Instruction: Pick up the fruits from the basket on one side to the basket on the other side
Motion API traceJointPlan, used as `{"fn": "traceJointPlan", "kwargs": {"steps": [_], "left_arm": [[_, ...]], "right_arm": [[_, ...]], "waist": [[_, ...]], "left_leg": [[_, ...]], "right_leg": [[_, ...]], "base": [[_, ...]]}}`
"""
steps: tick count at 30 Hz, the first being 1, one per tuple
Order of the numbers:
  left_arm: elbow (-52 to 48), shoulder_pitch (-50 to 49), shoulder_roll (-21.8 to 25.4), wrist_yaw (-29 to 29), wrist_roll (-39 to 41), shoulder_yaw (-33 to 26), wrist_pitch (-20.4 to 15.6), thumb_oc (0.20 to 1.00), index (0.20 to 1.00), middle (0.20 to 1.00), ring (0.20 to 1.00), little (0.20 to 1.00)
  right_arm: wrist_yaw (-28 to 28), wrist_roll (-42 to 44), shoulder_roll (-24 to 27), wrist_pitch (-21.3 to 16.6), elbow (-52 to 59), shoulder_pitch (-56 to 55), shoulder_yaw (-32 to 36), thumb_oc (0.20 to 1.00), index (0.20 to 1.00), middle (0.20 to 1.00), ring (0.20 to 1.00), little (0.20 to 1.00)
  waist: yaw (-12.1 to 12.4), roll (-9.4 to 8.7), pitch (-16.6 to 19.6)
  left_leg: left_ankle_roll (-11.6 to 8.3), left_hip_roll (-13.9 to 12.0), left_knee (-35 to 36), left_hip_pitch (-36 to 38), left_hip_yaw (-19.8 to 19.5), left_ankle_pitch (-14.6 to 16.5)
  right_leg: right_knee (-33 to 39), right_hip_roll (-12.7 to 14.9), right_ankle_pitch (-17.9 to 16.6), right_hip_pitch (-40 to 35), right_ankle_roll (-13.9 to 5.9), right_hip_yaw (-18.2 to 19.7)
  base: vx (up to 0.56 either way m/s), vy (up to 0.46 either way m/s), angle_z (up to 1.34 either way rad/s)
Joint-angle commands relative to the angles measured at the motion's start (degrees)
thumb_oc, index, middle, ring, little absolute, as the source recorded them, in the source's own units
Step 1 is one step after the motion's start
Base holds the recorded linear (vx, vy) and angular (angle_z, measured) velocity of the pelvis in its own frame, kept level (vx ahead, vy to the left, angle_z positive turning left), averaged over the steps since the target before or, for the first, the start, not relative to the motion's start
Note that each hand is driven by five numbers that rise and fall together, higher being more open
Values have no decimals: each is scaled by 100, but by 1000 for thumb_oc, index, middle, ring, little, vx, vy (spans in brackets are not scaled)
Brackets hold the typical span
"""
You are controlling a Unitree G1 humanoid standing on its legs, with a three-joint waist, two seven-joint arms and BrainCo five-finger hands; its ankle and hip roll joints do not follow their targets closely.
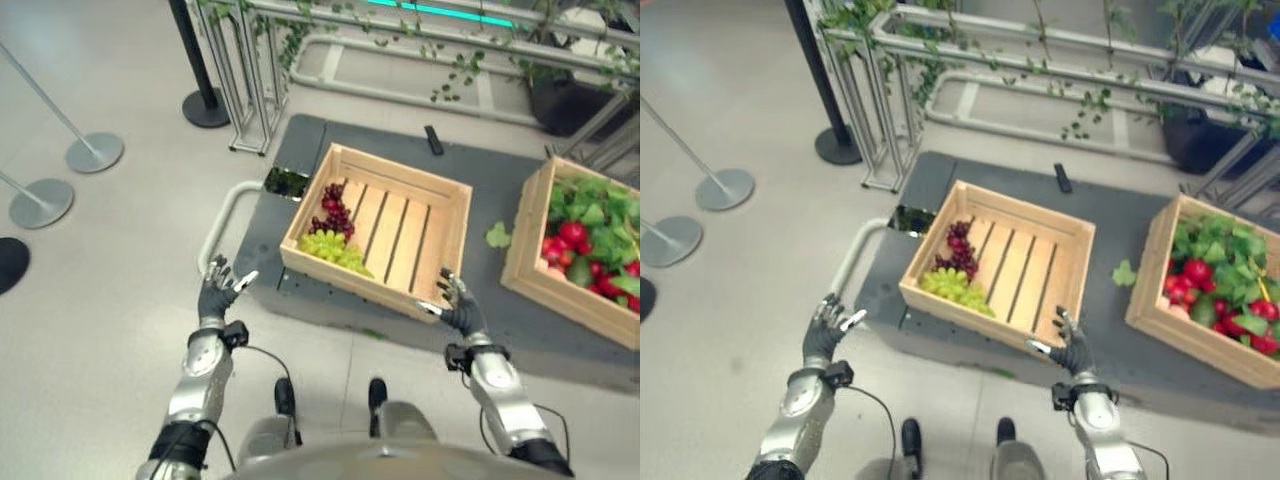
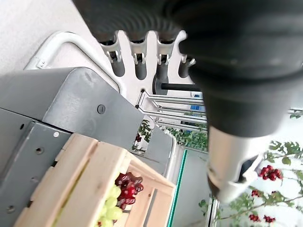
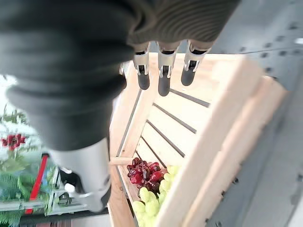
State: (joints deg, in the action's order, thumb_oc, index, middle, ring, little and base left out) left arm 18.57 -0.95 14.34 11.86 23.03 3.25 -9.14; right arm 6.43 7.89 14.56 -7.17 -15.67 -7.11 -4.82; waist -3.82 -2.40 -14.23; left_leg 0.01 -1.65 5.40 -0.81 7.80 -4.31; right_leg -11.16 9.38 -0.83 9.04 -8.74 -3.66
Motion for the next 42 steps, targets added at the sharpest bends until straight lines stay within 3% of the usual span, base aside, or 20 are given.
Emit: {"fn": "traceJointPlan", "kwargs": {"steps": [1,5,11,19,22,23,24,26,28,29,30,31,32,33,34,35,37,38,39,42], "left_arm": [[-415,249,114,51,-405,-112,-201,1000,1000,1000,1000,1000],[-481,253,78,56,-450,-138,-176,1000,1000,1000,1000,1000],[-568,340,132,74,-386,-108,-146,1000,1000,1000,1000,1000],[-546,242,64,-63,-296,-143,-104,1000,1000,1000,1000,1000],[-585,316,72,-42,-208,-184,-164,1000,1000,1000,1000,1000],[-612,377,58,-54,-185,-151,-193,1000,1000,1000,1000,1000],[-610,386,61,-54,-186,-153,-193,1000,1000,1000,1000,1000],[-632,532,86,-17,-223,-120,-207,1000,1000,1000,1000,1000],[-682,615,111,2,-292,-143,-214,1000,1000,1000,1000,1000],[-730,646,149,38,-374,-171,-216,1000,1000,1000,1000,1000],[-775,665,195,89,-467,-193,-217,1000,1000,1000,1000,1000],[-774,665,191,92,-470,-191,-217,1000,1000,1000,1000,1000],[-749,732,259,165,-570,-187,-228,1000,1000,1000,1000,1000],[-743,739,253,166,-572,-187,-230,1000,1000,1000,1000,1000],[-699,812,267,196,-627,-169,-223,1000,1000,1000,1000,1000],[-691,821,263,198,-629,-168,-226,1000,1000,1000,1000,1000],[-619,952,334,278,-797,-197,-203,1000,1000,1000,1000,1000],[-567,955,370,263,-798,-220,-215,1000,1000,1000,1000,1000],[-505,990,375,324,-899,-183,-171,1000,1000,1000,1000,1000],[-486,1035,531,364,-1042,-270,-148,1000,1000,1000,1000,1000]], "right_arm": [[134,196,-24,-354,429,167,176,1000,1000,1000,1000,1000],[196,106,22,-319,403,178,128,1000,1000,1000,1000,1000],[240,271,78,-307,405,257,93,1000,1000,1000,1000,1000],[158,129,245,-256,400,172,150,1000,1000,1000,1000,1000],[195,116,441,-318,489,313,158,1000,1000,1000,1000,1000],[201,123,530,-366,514,295,236,1000,1000,1000,1000,1000],[200,124,527,-367,512,303,238,1000,1000,1000,1000,1000],[268,116,589,-396,529,337,345,1000,1000,1000,1000,1000],[352,84,596,-420,462,435,410,1000,1000,1000,1000,1000],[389,71,589,-436,445,449,431,1000,1000,1000,1000,1000],[425,64,602,-459,400,452,474,1000,1000,1000,1000,1000],[427,64,605,-461,399,451,474,1000,1000,1000,1000,1000],[498,28,675,-486,331,481,495,1000,1000,1000,1000,1000],[499,28,681,-487,327,485,496,1000,1000,1000,1000,1000],[558,11,750,-503,347,504,539,1000,1000,1000,1000,1000],[559,10,753,-502,349,506,540,1000,1000,1000,1000,1000],[706,-26,804,-513,331,512,695,1000,1000,1000,1000,1000],[694,-30,798,-509,335,511,682,1000,1000,1000,1000,1000],[684,-63,764,-481,288,529,620,1000,1000,1000,1000,1000],[639,-85,755,-441,269,568,605,1000,1000,1000,1000,1000]], "waist": [[-54,19,186],[-58,-52,235],[-62,24,237],[-194,272,308],[-219,307,95],[-146,236,-86],[-159,225,-77],[-86,196,-265],[-96,206,-279],[-95,227,-284],[-95,301,-279],[-90,300,-281],[-75,430,-335],[-72,435,-333],[-126,521,-382],[-123,520,-377],[-218,533,-410],[-253,614,-390],[-245,731,-415],[-262,819,-365]], "left_leg": [[-37,233,-107,125,-260,629],[-42,326,-92,137,-153,672],[-113,204,-104,52,11,625],[-178,49,-449,232,100,875],[-257,-22,-1365,-195,72,1074],[-390,26,-2419,-633,-145,1133],[-390,37,-2431,-675,-154,1103],[-546,271,-2936,-1050,-708,854],[-536,239,-2815,-1295,-1013,826],[-547,120,-2578,-1396,-1132,808],[-610,-200,-1953,-1359,-1316,607],[-620,-208,-1877,-1315,-1310,573],[-674,-569,-1090,-1456,-1555,-5],[-682,-582,-997,-1414,-1548,-56],[-820,-756,-454,-1549,-1358,-403],[-826,-757,-414,-1535,-1350,-428],[-899,-964,-377,-1783,-828,-544],[-875,-997,-343,-1466,-715,-431],[-957,-1037,-194,-1339,-685,-658],[-1024,-1022,-95,-1239,-549,-565]], "right_leg": [[8,-105,57,122,-181,62],[773,-244,-125,11,-60,-239],[705,-387,-29,89,8,-507],[943,-562,87,-207,148,-358],[1199,-655,62,-300,267,-237],[1320,-614,92,-509,365,-271],[1323,-602,71,-481,368,-282],[1305,-545,90,-529,437,-281],[1335,-545,146,-531,427,-180],[1349,-550,182,-539,394,-104],[1358,-623,226,-556,346,-1],[1357,-627,225,-561,354,5],[1353,-736,291,-543,333,149],[1341,-742,295,-534,341,151],[1355,-749,373,-555,331,202],[1351,-746,378,-546,332,206],[1342,-539,467,-584,261,182],[1272,-588,517,-563,244,210],[1299,-665,487,-570,247,265],[1384,-632,400,-390,218,450]], "base": [[65,28,-6],[24,0,7],[5,-52,-19],[91,-77,-22],[-36,-124,-19],[-33,-133,-30],[-32,-166,-25],[-42,-47,-8],[11,9,-11],[108,76,-15],[104,66,-18],[148,153,-31],[76,100,-25],[134,204,-9],[66,86,0],[82,173,-2],[67,173,-31],[101,198,-36],[17,261,-76],[8,172,-84]]}}
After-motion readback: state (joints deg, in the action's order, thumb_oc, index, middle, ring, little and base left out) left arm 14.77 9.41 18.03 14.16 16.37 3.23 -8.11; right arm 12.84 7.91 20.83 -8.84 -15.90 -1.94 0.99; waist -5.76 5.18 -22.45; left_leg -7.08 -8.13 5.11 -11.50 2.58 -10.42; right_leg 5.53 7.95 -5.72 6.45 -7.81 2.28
